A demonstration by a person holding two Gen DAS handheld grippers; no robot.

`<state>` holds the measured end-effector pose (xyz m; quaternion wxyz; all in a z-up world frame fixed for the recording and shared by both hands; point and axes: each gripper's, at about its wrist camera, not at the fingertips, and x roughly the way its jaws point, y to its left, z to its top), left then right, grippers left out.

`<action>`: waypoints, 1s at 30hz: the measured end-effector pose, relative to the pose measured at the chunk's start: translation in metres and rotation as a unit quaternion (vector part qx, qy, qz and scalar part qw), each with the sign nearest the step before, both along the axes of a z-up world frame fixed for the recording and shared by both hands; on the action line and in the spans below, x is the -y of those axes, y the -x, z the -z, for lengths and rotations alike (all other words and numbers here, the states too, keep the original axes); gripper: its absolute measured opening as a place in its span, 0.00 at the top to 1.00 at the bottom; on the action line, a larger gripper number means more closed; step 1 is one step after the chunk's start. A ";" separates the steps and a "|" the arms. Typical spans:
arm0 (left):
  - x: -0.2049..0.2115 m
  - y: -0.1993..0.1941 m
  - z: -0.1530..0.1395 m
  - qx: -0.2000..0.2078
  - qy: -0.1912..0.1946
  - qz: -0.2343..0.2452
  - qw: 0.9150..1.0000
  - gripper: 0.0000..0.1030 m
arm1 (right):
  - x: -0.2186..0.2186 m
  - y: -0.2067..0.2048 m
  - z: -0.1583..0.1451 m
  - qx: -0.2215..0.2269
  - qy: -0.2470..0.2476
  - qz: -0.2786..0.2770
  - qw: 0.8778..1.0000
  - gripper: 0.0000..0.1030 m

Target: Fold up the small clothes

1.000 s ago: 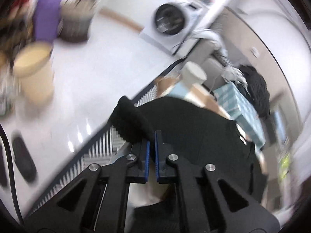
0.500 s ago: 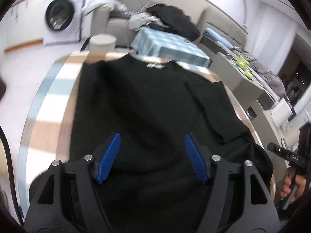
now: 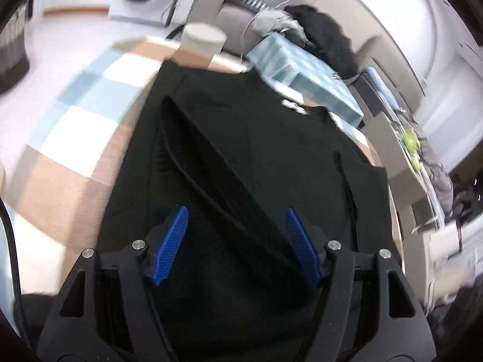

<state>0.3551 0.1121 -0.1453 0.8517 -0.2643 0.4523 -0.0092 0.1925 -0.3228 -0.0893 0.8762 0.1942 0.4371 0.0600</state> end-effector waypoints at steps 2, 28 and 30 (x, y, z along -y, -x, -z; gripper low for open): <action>0.016 -0.013 0.001 0.003 0.019 0.027 0.999 0.37 | 0.001 0.002 0.000 -0.003 0.003 0.004 1.000 0.48; -0.071 0.196 -0.025 0.013 -0.157 -0.056 0.986 0.31 | 0.002 0.050 0.000 -0.006 -0.012 -0.080 0.997 0.40; -0.077 0.215 -0.017 -0.004 -0.168 -0.059 0.984 0.29 | -0.004 0.056 0.001 -0.004 0.001 -0.099 0.995 0.39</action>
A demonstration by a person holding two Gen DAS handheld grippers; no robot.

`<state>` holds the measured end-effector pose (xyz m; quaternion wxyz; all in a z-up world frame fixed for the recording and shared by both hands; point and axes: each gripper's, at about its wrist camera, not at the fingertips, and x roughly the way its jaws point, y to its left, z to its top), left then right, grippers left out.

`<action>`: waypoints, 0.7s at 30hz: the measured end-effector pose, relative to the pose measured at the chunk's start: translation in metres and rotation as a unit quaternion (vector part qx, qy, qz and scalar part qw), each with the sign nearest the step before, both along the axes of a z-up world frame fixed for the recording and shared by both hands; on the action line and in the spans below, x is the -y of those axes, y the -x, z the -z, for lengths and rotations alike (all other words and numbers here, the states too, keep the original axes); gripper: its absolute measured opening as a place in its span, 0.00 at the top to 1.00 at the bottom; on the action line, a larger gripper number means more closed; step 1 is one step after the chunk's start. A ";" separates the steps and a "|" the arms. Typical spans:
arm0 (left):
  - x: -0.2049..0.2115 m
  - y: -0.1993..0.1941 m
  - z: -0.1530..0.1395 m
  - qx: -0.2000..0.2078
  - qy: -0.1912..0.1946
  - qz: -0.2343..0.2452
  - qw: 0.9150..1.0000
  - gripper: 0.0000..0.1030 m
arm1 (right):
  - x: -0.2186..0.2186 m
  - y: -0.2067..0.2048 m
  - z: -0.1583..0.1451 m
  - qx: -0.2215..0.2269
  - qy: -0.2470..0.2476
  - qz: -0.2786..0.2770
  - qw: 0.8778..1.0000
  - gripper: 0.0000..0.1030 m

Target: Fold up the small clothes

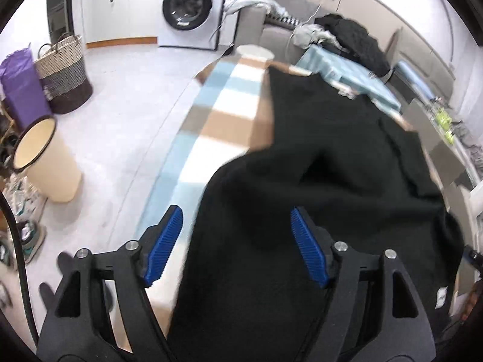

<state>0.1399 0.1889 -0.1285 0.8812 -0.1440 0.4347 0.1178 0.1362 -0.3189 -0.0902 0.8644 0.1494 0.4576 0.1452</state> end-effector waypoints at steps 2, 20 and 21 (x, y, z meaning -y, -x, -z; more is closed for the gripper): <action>-0.004 0.015 0.010 -0.013 -0.010 -0.006 1.000 0.29 | -0.007 0.006 0.004 -0.003 0.027 -0.013 1.000 0.39; 0.004 0.031 0.031 -0.023 0.009 0.001 1.000 0.29 | 0.050 0.012 0.030 -0.015 -0.052 0.067 0.996 0.91; 0.005 0.031 0.031 -0.024 0.010 0.004 1.000 0.29 | 0.049 0.014 0.031 -0.016 -0.051 0.063 0.997 0.89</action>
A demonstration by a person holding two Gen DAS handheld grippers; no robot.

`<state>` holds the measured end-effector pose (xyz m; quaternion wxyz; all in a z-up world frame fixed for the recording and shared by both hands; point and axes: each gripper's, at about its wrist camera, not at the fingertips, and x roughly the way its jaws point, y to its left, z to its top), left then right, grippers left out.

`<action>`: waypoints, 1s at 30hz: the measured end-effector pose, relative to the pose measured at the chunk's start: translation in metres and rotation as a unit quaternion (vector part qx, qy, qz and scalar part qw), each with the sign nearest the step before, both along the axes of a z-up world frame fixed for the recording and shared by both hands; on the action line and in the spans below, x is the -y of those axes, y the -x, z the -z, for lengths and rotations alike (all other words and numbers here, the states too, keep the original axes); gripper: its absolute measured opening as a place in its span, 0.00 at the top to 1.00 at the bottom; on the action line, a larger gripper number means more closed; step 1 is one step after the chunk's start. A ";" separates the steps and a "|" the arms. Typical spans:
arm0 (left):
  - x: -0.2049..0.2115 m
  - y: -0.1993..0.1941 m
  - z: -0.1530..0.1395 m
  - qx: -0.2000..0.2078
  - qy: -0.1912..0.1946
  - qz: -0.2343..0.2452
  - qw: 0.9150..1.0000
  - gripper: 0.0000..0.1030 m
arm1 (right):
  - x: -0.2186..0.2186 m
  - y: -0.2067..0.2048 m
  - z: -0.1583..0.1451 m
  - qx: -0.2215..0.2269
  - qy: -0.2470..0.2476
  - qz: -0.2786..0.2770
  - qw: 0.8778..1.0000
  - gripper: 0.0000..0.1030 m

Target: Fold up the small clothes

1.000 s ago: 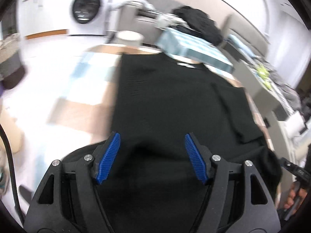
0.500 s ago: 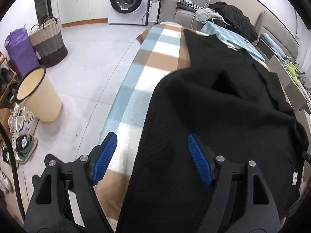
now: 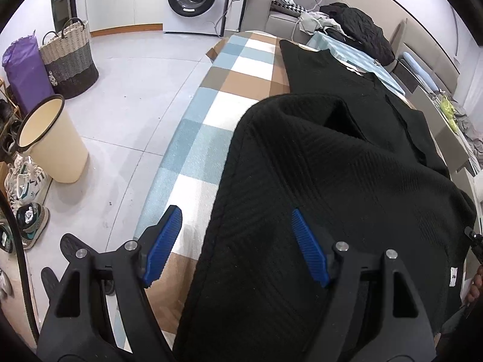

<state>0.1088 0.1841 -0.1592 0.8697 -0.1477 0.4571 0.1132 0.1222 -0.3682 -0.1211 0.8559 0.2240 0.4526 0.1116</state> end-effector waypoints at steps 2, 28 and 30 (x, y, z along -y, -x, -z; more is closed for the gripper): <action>0.003 0.000 0.001 -0.005 -0.001 0.007 1.000 0.29 | -0.004 0.003 -0.001 0.005 0.006 -0.013 1.000 0.68; 0.014 0.020 -0.022 0.068 0.004 0.031 0.997 0.95 | -0.043 0.011 -0.002 0.057 0.109 -0.091 0.988 0.71; 0.014 0.027 -0.029 0.079 0.003 0.029 0.996 0.95 | -0.045 0.007 -0.007 0.065 0.114 -0.093 0.987 0.95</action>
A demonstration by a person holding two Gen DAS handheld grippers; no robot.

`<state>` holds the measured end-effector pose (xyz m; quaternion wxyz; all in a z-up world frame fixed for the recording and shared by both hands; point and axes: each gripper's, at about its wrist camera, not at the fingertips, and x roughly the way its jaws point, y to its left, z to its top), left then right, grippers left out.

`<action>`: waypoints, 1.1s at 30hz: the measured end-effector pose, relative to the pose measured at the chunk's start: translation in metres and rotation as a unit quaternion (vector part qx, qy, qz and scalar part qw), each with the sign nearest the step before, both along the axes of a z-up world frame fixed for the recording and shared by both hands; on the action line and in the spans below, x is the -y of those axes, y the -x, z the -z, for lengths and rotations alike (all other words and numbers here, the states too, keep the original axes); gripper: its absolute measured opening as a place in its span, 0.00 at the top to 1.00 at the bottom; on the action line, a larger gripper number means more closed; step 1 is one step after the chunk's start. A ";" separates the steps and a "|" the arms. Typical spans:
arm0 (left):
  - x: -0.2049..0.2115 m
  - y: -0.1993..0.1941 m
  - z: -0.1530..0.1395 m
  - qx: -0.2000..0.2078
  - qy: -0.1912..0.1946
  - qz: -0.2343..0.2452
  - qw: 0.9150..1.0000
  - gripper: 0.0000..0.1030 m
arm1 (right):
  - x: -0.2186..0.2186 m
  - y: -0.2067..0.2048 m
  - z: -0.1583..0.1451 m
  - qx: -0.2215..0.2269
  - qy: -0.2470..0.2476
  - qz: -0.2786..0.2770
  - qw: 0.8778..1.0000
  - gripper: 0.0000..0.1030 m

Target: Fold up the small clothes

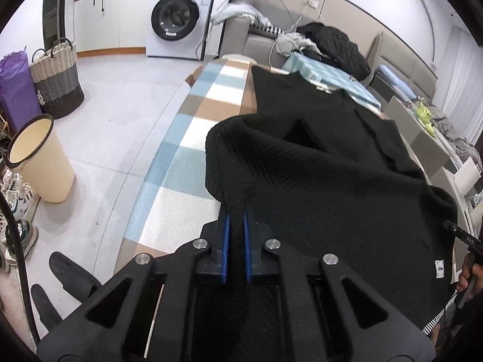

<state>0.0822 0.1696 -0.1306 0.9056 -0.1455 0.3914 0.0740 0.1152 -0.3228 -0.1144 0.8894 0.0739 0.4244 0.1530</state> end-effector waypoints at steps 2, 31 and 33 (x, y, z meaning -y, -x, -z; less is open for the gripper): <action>0.002 0.009 -0.006 0.007 -0.002 0.000 1.000 0.95 | 0.004 0.003 -0.007 0.019 -0.008 0.005 1.000 0.96; -0.021 -0.090 -0.048 0.075 0.003 -0.021 0.997 0.95 | 0.013 -0.089 -0.063 0.081 -0.081 0.129 0.985 0.96; -0.025 -0.118 -0.038 0.060 0.006 -0.020 0.998 0.95 | 0.010 -0.110 -0.052 0.061 -0.081 0.147 0.984 0.92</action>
